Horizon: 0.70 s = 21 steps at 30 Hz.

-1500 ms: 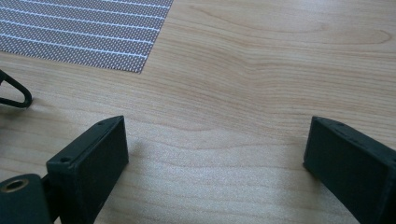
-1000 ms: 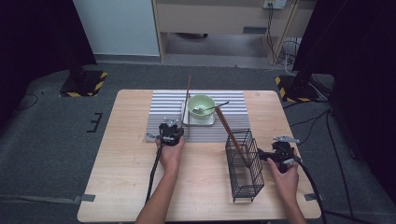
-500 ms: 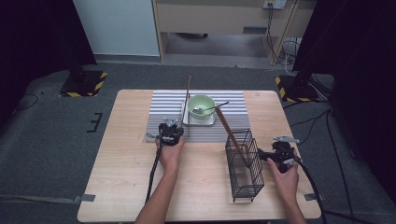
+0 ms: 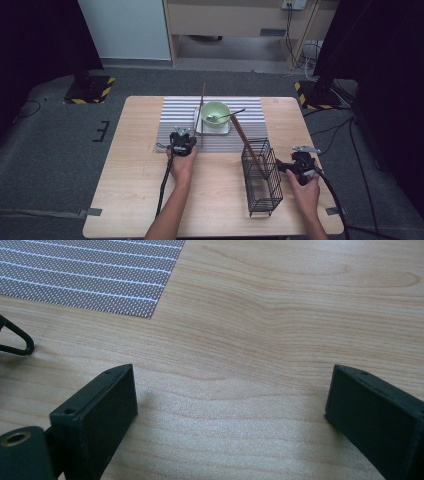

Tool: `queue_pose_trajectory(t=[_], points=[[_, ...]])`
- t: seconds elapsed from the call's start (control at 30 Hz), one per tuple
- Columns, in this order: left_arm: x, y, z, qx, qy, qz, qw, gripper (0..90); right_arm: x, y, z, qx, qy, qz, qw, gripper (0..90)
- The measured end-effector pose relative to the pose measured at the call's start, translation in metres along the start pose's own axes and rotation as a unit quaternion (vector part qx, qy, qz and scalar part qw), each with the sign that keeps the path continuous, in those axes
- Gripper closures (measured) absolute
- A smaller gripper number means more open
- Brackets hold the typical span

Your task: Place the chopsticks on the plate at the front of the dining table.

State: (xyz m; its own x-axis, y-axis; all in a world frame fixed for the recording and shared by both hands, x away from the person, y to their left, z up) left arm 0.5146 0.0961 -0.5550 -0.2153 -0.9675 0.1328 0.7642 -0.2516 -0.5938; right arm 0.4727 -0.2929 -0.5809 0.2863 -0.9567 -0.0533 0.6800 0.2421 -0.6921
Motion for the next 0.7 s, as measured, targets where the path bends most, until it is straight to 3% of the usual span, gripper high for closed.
queue_pose_trajectory(t=[0.7], points=[[-0.0071,-0.0019,0.0015,0.003,-0.012,0.008,0.9999,85.5,0.0000,0.0000,0.0000,0.000,0.000,0.000,1.0000,6.3]])
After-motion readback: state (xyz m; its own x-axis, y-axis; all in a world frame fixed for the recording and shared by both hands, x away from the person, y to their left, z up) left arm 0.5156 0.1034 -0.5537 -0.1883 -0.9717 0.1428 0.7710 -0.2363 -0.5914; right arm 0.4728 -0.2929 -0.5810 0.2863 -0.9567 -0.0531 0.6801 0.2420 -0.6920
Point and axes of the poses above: each handheld gripper's, and its own axes: y roughly forward along the jaws, z roughly out of its top, x roughly to its right, the point moved 6 cm from there along y, roughly forward along the jaws, and after that the axes turned 4 degrees about z, right-handed, at the moved point
